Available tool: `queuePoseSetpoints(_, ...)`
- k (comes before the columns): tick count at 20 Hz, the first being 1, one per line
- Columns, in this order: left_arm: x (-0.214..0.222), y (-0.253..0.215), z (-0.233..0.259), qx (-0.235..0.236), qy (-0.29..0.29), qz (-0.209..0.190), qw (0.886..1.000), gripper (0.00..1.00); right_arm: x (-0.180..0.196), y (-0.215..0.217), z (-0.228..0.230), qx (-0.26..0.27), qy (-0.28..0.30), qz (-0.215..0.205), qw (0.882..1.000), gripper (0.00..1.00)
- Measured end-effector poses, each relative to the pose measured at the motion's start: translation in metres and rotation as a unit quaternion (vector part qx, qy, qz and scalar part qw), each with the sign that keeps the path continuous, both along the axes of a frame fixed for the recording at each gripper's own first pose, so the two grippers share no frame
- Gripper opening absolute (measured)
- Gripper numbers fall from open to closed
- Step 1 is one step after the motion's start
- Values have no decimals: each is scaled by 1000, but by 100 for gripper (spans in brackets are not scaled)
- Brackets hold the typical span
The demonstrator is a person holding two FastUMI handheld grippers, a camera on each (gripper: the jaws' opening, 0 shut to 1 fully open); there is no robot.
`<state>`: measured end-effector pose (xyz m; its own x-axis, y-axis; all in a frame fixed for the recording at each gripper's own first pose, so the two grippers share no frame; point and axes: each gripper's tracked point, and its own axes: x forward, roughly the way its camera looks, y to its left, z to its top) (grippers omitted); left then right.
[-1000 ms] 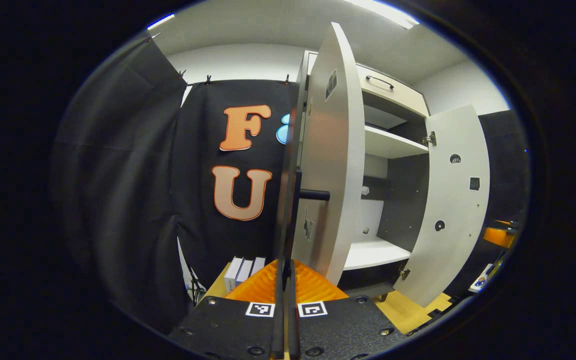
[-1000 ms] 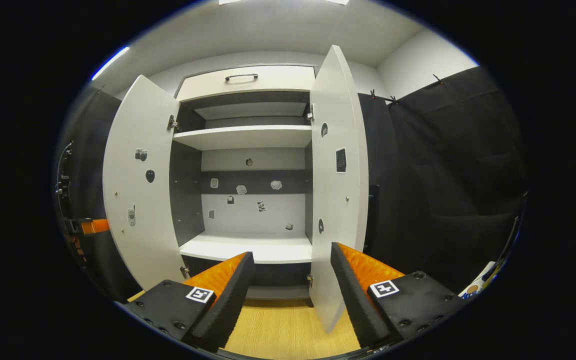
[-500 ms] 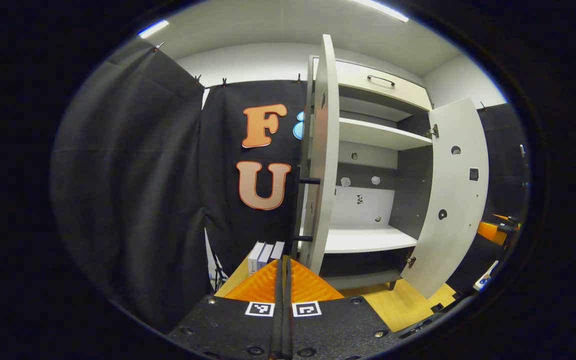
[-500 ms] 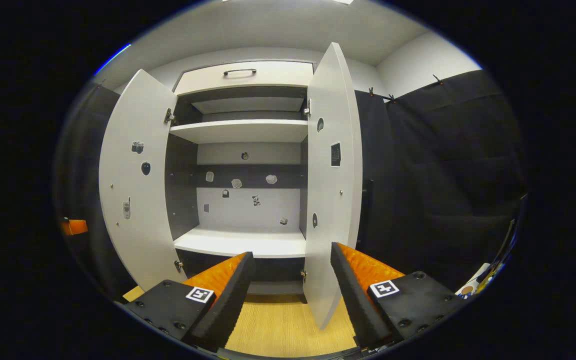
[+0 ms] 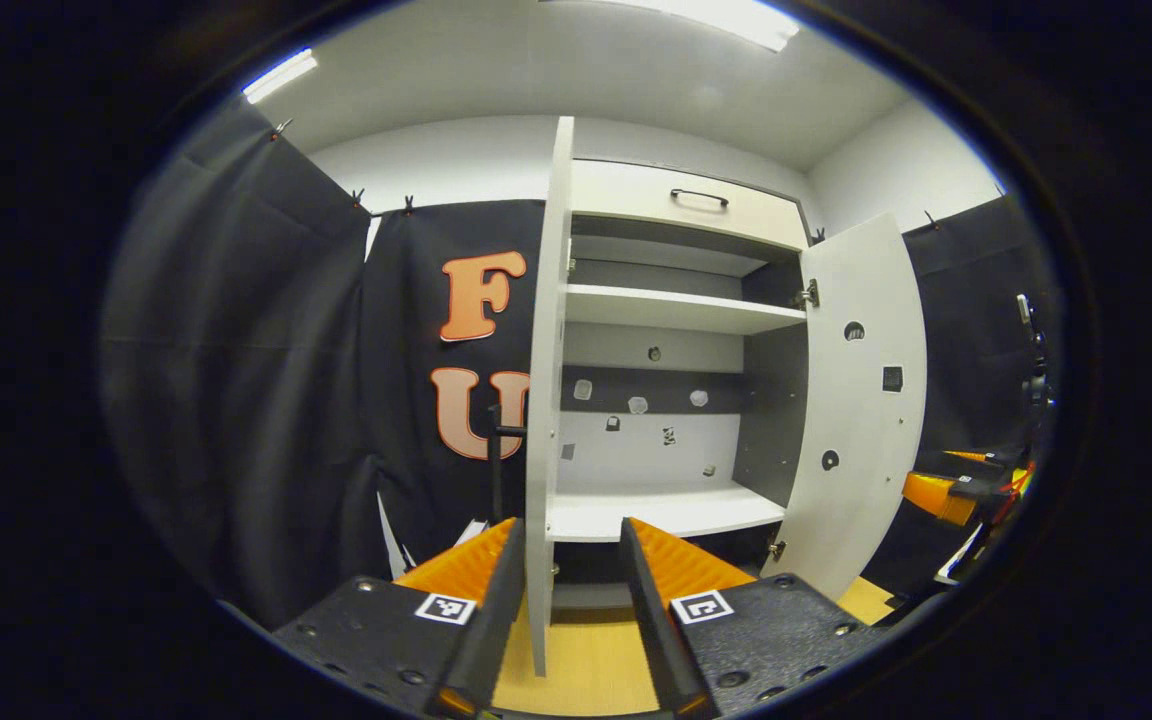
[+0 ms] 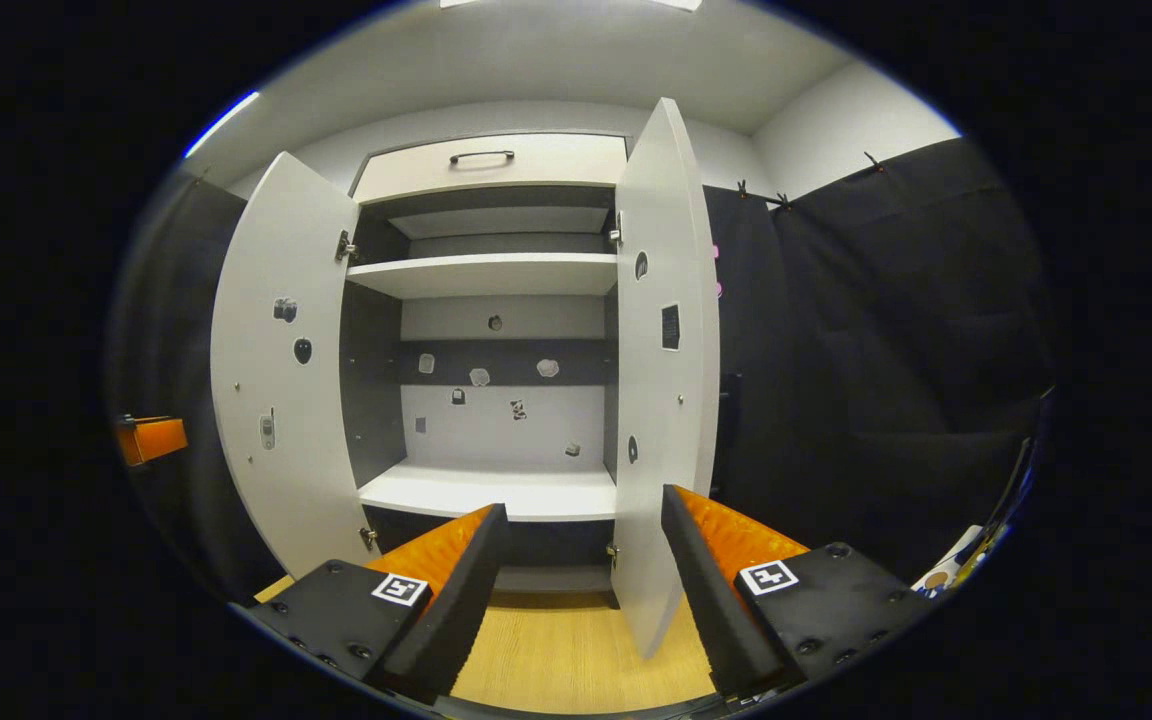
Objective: Open the right door of the double-door shoe cabinet with the right hand, and open the left door with the left hand.
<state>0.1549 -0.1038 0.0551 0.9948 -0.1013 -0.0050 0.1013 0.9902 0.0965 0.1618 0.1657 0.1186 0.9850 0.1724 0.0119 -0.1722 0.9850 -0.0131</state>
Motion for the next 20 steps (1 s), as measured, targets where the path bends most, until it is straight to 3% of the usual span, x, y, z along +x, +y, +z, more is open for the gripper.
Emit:
queuePoseSetpoints(1,-1,-3,-1,2,1,-5,1000,68,0,-1,1,1,-2,-2,1000,98)
queuePoseSetpoints(2,0,-5,-1,4,1,-7,1000,69,0,-4,2,1,-4,-7,1000,98)
queuePoseSetpoints(3,0,-8,-1,6,1,-12,1000,76,2,-6,3,1,-7,-13,1000,98)
queuePoseSetpoints(5,1,-10,-1,7,1,-14,1000,98,3,-10,4,1,-11,-23,1000,98)
queuePoseSetpoints(20,5,-7,-5,4,6,2,1000,96,6,-12,5,-1,-14,-33,999,98)
